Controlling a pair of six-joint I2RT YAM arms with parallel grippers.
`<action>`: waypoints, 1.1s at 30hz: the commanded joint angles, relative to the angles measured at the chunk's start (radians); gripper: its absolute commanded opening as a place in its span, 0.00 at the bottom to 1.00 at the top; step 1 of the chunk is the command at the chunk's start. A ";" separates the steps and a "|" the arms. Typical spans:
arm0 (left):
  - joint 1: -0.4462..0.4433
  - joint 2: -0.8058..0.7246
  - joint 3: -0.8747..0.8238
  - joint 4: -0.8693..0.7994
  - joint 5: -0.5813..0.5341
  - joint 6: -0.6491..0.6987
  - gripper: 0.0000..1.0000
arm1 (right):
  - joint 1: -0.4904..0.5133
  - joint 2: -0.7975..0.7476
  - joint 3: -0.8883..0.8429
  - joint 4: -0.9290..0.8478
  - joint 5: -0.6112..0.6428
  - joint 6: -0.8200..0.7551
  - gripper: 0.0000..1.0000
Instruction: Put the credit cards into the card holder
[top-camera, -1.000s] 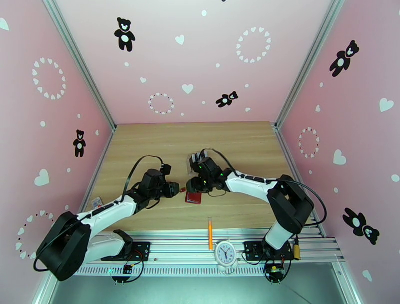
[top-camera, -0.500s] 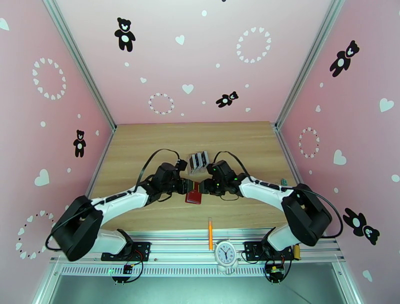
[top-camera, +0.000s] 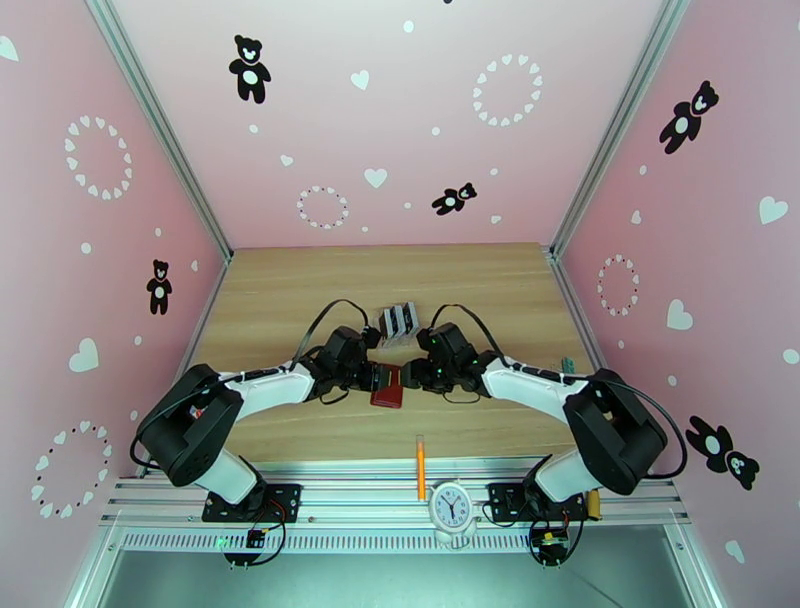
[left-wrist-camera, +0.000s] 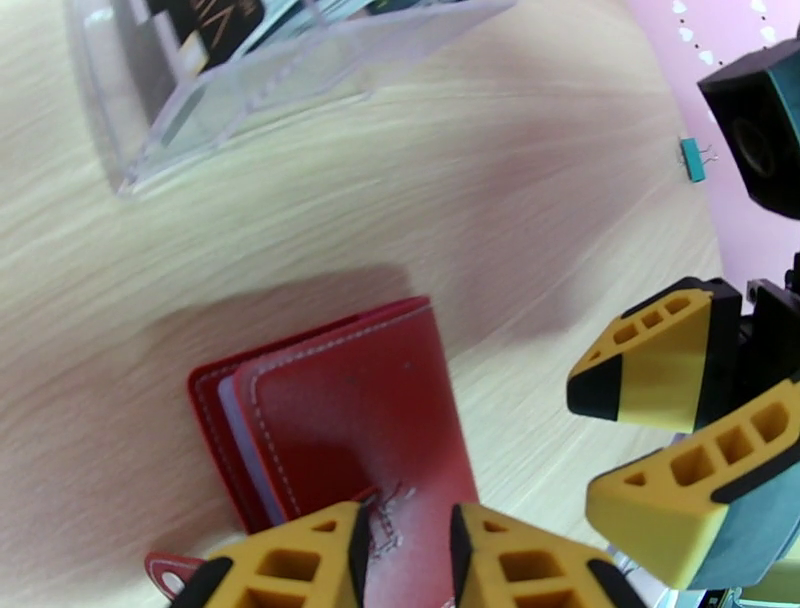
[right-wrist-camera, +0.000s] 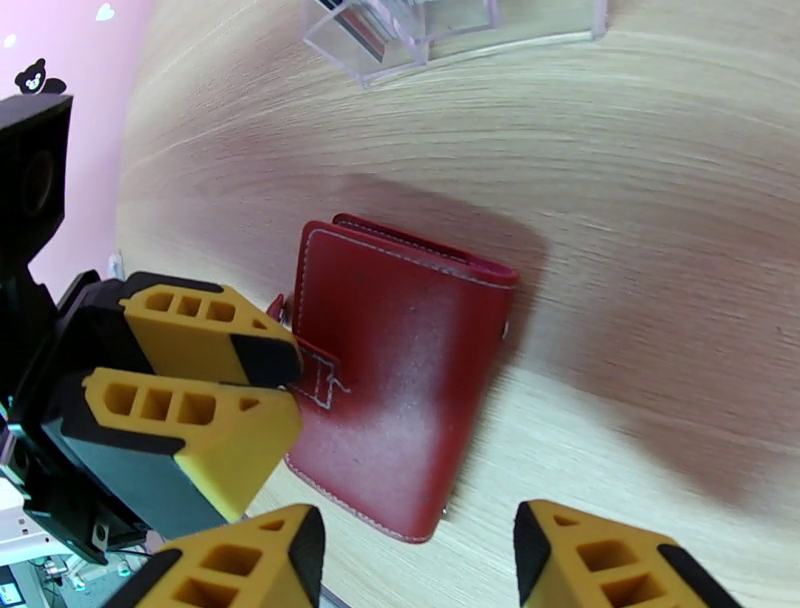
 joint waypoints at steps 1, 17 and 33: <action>-0.003 0.024 0.005 -0.073 -0.060 0.025 0.30 | 0.000 0.050 -0.023 0.078 -0.040 0.036 0.56; 0.009 0.139 0.036 -0.167 -0.074 0.013 0.28 | 0.028 0.164 -0.028 0.233 -0.084 0.107 0.50; 0.042 0.147 0.031 -0.163 -0.039 0.002 0.27 | 0.042 0.177 -0.035 0.369 -0.094 0.146 0.26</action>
